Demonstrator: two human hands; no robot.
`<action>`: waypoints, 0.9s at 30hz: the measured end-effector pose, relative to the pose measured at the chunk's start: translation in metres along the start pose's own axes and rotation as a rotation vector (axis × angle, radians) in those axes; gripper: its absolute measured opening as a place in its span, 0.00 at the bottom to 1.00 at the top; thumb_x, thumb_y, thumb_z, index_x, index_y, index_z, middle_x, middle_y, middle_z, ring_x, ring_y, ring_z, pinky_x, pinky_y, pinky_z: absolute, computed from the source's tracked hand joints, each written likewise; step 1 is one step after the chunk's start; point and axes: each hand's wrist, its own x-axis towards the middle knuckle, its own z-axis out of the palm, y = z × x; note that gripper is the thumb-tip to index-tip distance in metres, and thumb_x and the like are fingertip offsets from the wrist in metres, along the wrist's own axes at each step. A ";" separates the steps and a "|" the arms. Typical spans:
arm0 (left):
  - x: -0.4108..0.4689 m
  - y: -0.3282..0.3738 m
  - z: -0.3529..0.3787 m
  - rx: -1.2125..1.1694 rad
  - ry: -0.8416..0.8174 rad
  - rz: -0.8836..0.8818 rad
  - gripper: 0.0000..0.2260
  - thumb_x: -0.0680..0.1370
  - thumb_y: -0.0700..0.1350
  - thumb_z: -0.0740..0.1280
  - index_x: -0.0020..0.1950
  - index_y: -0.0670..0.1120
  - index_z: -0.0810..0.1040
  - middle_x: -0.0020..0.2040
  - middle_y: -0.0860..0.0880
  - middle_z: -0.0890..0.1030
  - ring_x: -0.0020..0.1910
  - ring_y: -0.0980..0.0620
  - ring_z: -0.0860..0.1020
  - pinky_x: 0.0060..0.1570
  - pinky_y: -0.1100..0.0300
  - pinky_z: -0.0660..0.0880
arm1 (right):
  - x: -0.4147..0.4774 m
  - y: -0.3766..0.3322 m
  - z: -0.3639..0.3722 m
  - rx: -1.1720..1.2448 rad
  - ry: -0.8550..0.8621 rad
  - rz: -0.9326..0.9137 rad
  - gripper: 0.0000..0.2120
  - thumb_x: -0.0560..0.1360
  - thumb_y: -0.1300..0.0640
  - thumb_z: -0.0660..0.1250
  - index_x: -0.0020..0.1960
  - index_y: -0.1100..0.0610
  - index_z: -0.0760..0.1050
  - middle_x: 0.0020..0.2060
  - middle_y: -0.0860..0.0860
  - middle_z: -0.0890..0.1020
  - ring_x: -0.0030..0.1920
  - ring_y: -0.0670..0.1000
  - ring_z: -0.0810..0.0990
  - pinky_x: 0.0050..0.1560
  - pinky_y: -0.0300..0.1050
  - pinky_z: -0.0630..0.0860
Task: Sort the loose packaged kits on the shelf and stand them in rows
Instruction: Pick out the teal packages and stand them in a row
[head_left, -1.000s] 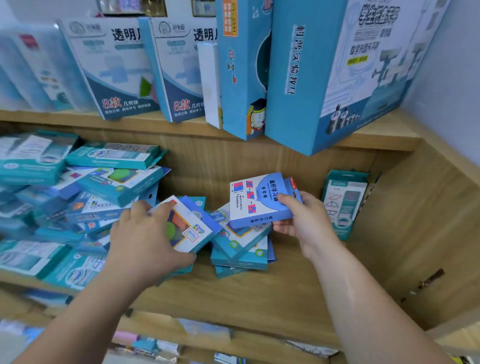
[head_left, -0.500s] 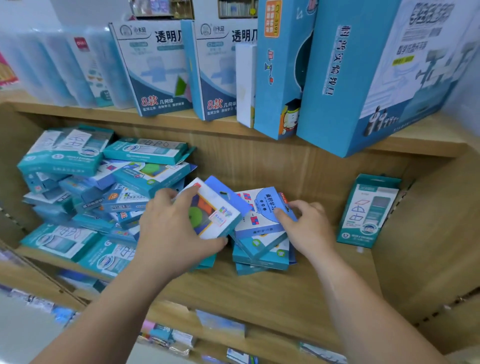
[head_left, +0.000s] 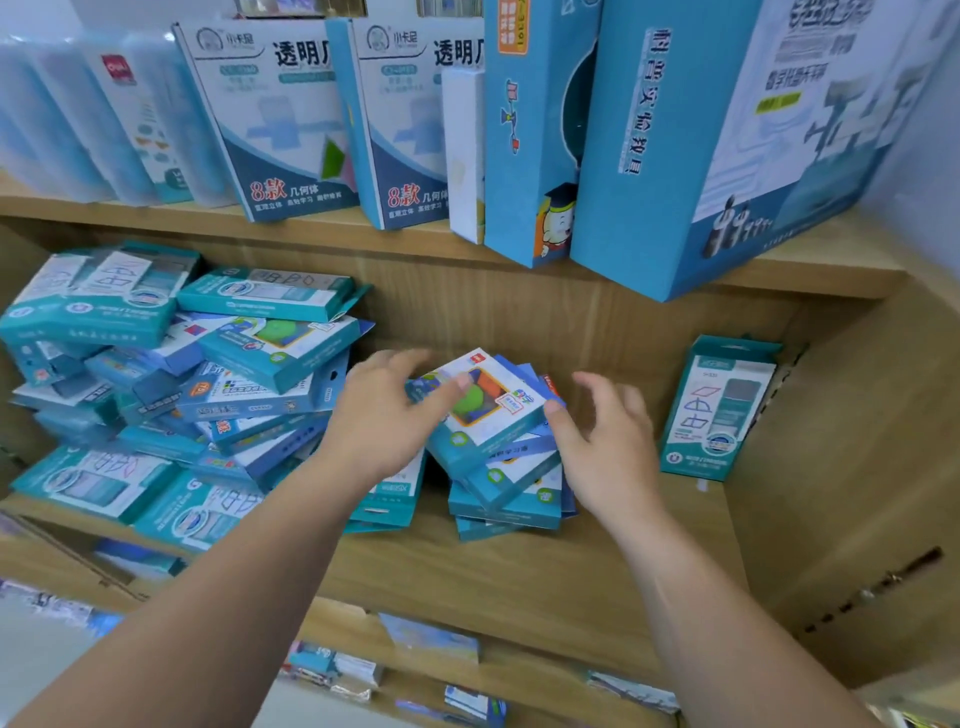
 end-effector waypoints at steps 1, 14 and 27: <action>-0.009 -0.013 -0.004 -0.015 0.070 -0.013 0.28 0.76 0.66 0.63 0.67 0.49 0.77 0.65 0.47 0.78 0.66 0.47 0.73 0.64 0.52 0.70 | -0.002 -0.002 0.002 -0.012 0.002 -0.053 0.22 0.77 0.43 0.67 0.69 0.46 0.73 0.63 0.49 0.72 0.64 0.52 0.71 0.63 0.42 0.66; -0.059 -0.064 0.034 0.354 0.039 -0.202 0.32 0.65 0.66 0.69 0.62 0.48 0.76 0.56 0.44 0.79 0.56 0.41 0.74 0.53 0.50 0.73 | -0.009 -0.002 0.026 0.117 -0.139 -0.054 0.20 0.77 0.42 0.67 0.69 0.40 0.72 0.64 0.46 0.70 0.66 0.49 0.69 0.67 0.44 0.66; -0.112 -0.010 -0.111 0.239 0.080 -0.116 0.27 0.62 0.57 0.75 0.59 0.57 0.75 0.52 0.56 0.79 0.48 0.51 0.77 0.46 0.54 0.74 | -0.006 -0.018 0.013 0.048 -0.178 -0.095 0.22 0.77 0.40 0.65 0.70 0.44 0.72 0.66 0.45 0.71 0.68 0.51 0.66 0.67 0.42 0.62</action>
